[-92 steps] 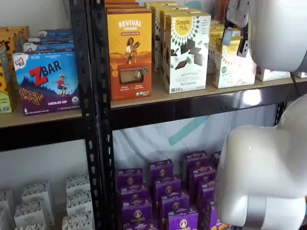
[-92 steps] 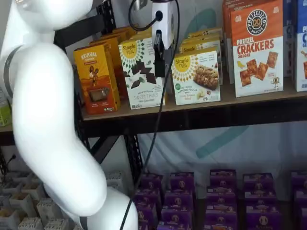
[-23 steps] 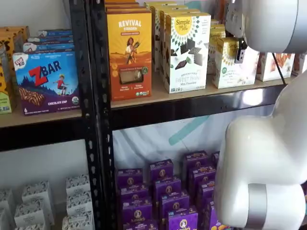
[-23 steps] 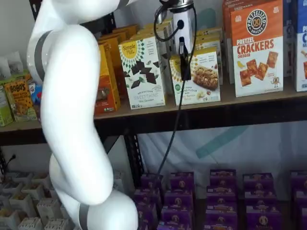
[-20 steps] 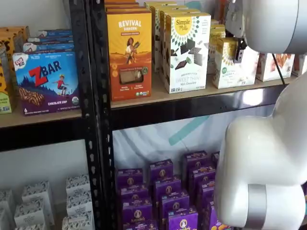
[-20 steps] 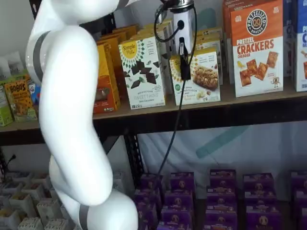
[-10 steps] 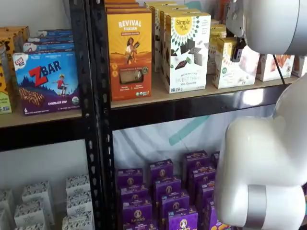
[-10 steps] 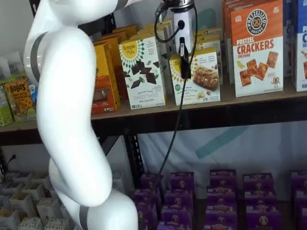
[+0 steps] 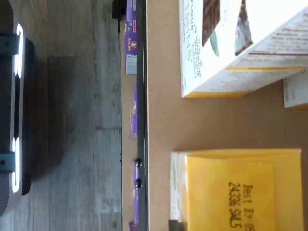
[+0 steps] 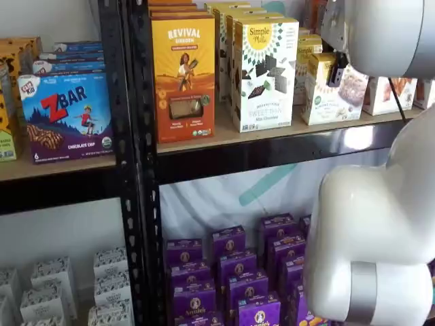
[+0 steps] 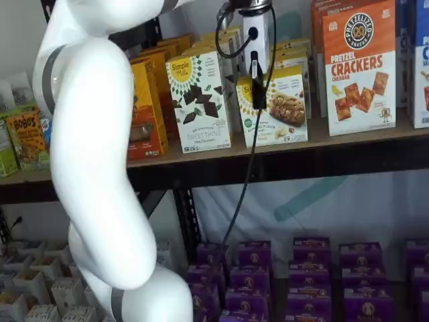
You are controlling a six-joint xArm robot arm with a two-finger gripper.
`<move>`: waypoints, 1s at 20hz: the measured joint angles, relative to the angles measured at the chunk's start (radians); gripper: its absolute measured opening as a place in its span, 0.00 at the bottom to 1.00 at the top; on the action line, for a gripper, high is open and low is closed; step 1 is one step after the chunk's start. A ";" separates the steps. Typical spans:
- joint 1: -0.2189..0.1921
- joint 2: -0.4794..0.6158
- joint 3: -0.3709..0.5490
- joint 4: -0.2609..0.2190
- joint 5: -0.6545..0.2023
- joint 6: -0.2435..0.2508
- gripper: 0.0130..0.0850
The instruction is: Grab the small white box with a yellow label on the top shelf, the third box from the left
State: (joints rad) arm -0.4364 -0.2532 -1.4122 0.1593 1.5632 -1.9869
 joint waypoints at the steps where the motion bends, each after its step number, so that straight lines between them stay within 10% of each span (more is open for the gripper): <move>1: -0.001 0.000 0.000 0.001 0.003 0.000 0.33; 20: 0.004 -0.244 0.135 -0.030 0.220 0.018 0.33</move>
State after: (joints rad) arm -0.4326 -0.4975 -1.2773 0.1292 1.7831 -1.9692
